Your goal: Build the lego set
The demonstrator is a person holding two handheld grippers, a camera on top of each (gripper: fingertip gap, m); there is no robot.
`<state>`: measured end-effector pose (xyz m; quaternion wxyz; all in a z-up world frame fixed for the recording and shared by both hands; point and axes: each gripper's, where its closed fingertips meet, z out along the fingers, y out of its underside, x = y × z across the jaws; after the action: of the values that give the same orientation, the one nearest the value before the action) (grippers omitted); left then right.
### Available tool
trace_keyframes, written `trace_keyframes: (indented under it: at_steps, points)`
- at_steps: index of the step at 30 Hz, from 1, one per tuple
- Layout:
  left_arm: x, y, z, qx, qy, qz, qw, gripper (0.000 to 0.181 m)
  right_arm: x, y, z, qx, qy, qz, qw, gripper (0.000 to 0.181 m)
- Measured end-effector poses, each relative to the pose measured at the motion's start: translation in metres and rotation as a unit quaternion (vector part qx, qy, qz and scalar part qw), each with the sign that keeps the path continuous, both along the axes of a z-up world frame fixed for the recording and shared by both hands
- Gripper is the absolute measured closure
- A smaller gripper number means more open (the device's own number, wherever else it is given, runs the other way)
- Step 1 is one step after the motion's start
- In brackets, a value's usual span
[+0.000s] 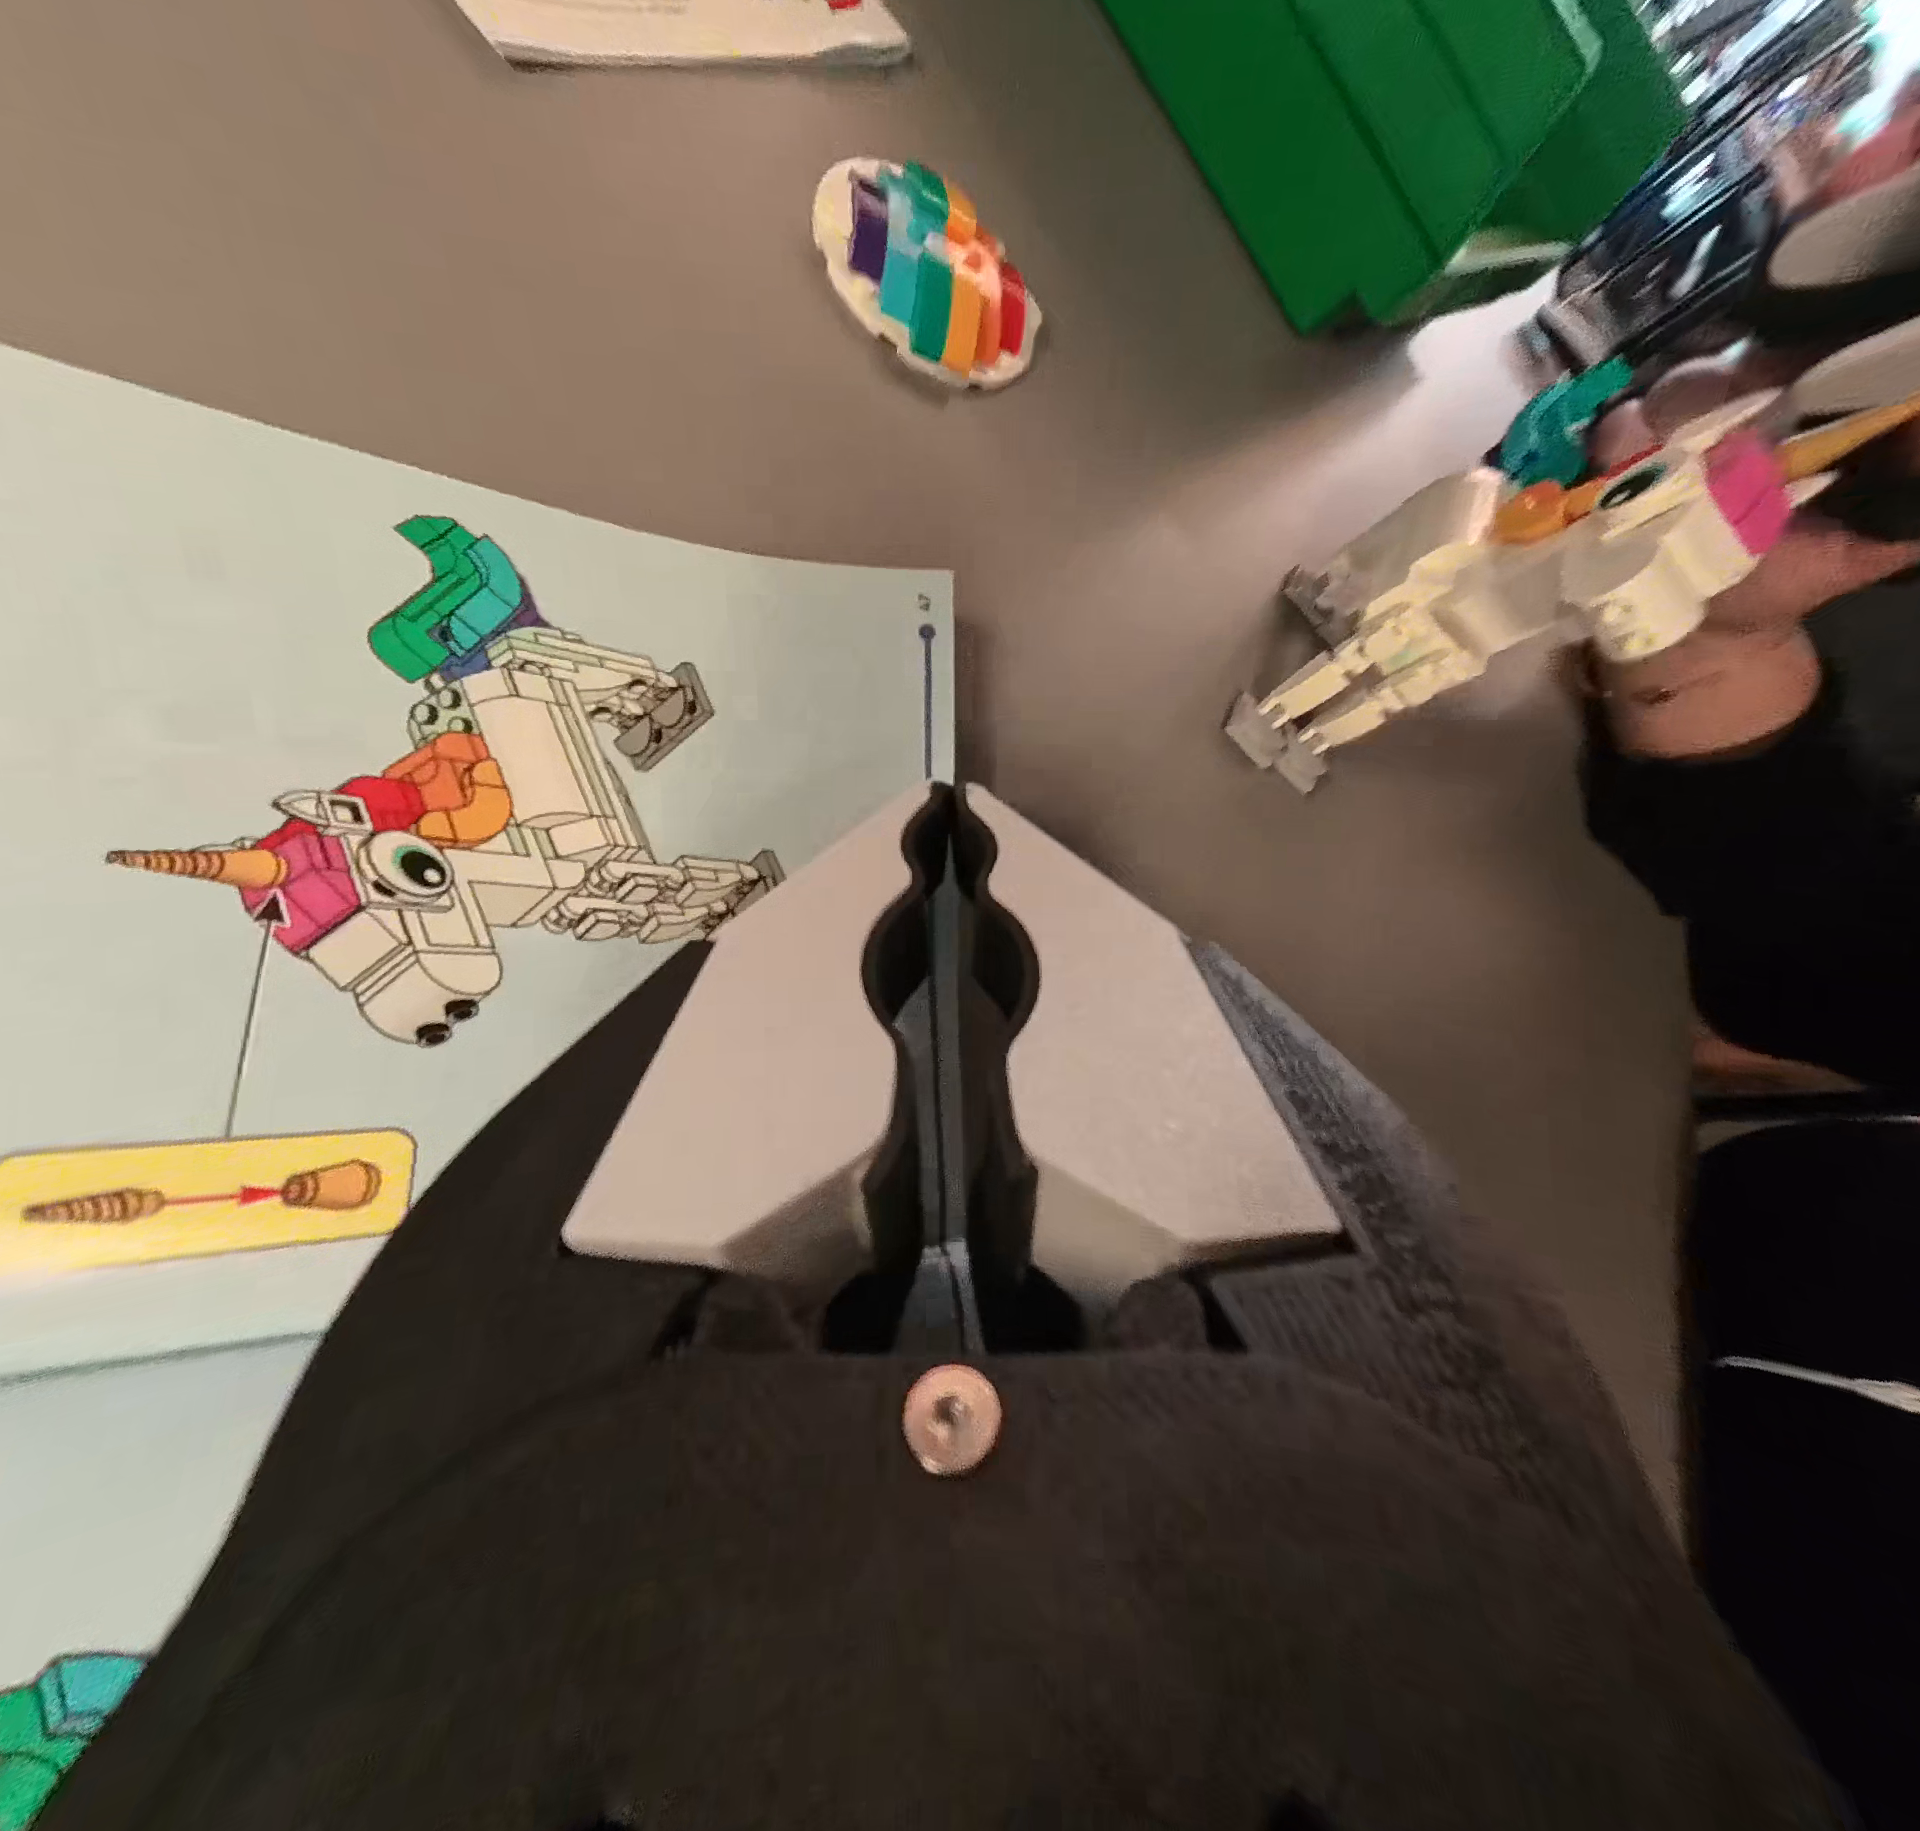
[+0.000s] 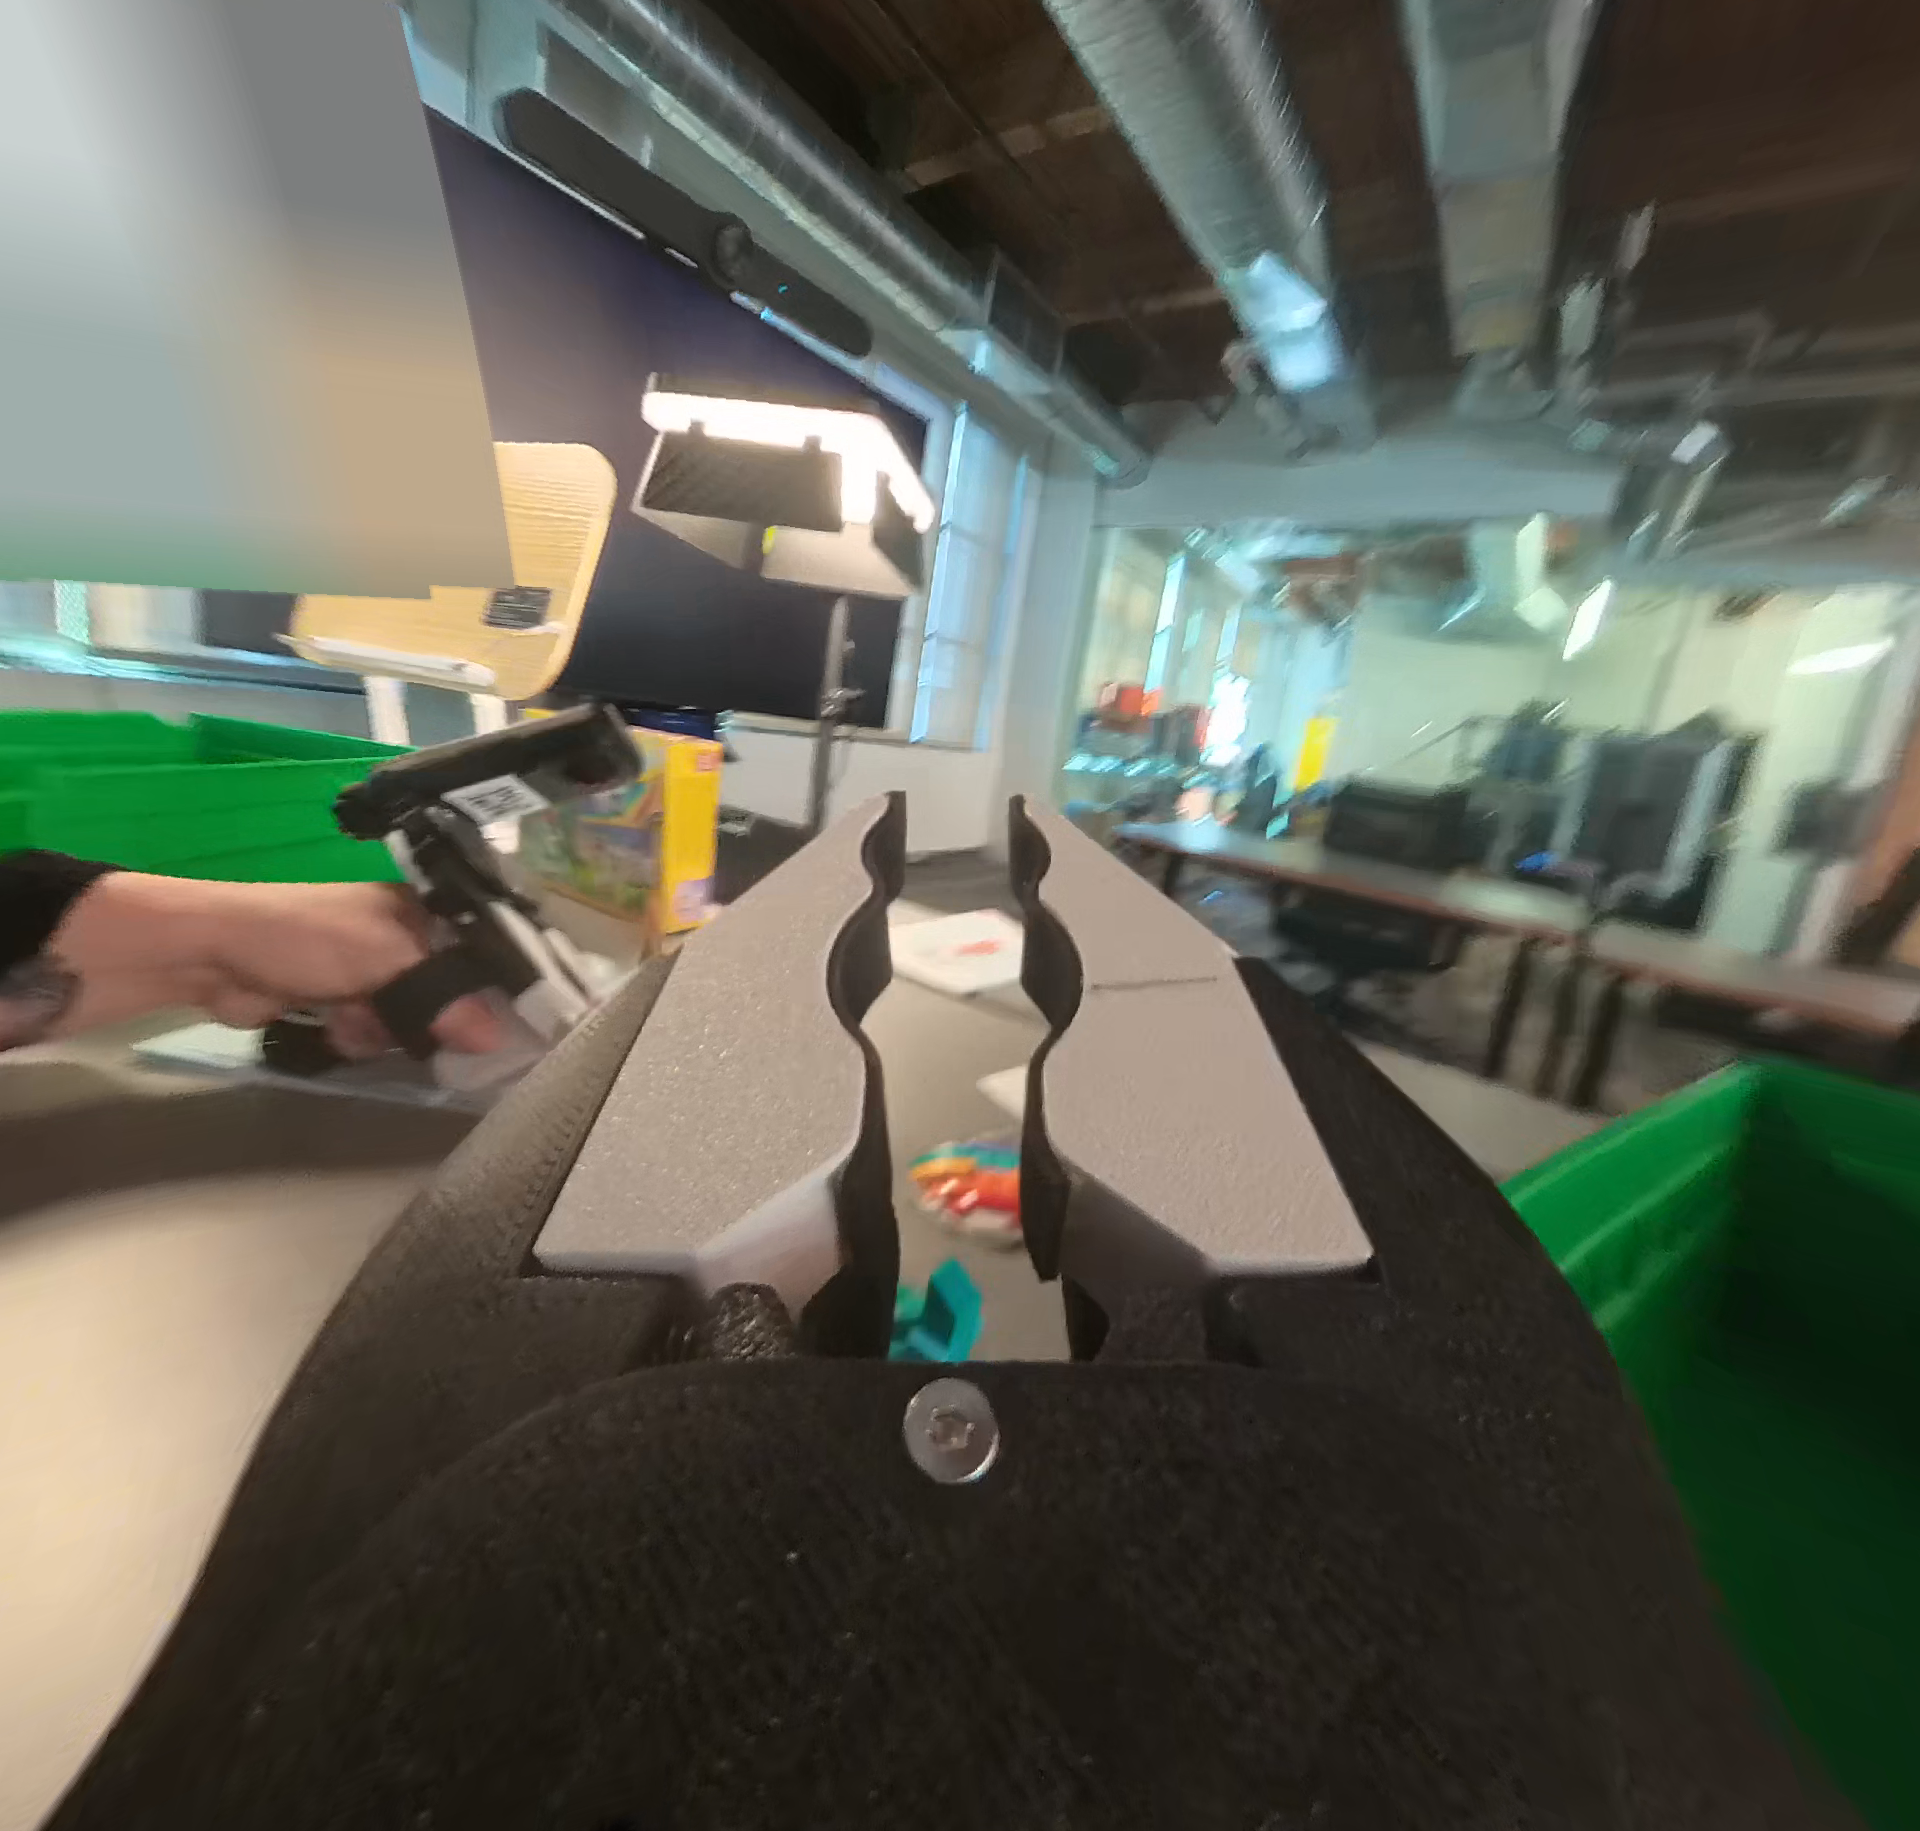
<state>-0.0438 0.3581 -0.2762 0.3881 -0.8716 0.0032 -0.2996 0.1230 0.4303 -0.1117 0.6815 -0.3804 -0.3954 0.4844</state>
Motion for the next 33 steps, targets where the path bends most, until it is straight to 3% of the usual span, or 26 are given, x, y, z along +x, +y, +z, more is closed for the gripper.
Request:
trace_keyframes:
  at_steps: [3,6,8,12,17,23,27,33]
  points:
    - [-0.004,-0.001,0.012,0.023,-0.059,0.009,0.998,0.181,0.007,-0.023,0.02,0.048,0.023,-0.026,0.998,0.164]
    - [-0.008,-0.003,0.025,0.047,-0.114,0.015,0.992,0.181,-0.001,-0.07,0.03,0.076,0.02,-0.016,0.997,0.166]
    - [-0.007,-0.006,0.035,0.066,-0.143,0.01,0.987,0.181,-0.019,-0.108,0.022,0.059,-0.006,0.02,0.998,0.168]
    - [-0.004,-0.023,0.065,0.126,-0.214,-0.016,0.968,0.181,-0.074,-0.161,-0.025,-0.041,-0.106,0.076,0.991,0.169]
    - [-0.006,-0.053,0.086,0.173,-0.238,-0.028,0.955,0.181,-0.12,-0.164,-0.064,-0.171,-0.177,0.051,0.968,0.159]
    - [-0.005,-0.083,0.086,0.18,-0.19,-0.022,0.965,0.181,-0.156,-0.151,-0.089,-0.139,-0.255,-0.018,0.957,0.154]
    - [0.0,-0.096,0.081,0.172,-0.154,-0.024,0.973,0.181,-0.179,-0.134,-0.111,-0.148,-0.305,-0.042,0.94,0.136]
    - [0.0,-0.11,0.085,0.196,-0.11,-0.014,0.974,0.181,-0.205,-0.13,-0.127,-0.18,-0.351,-0.022,0.918,0.136]
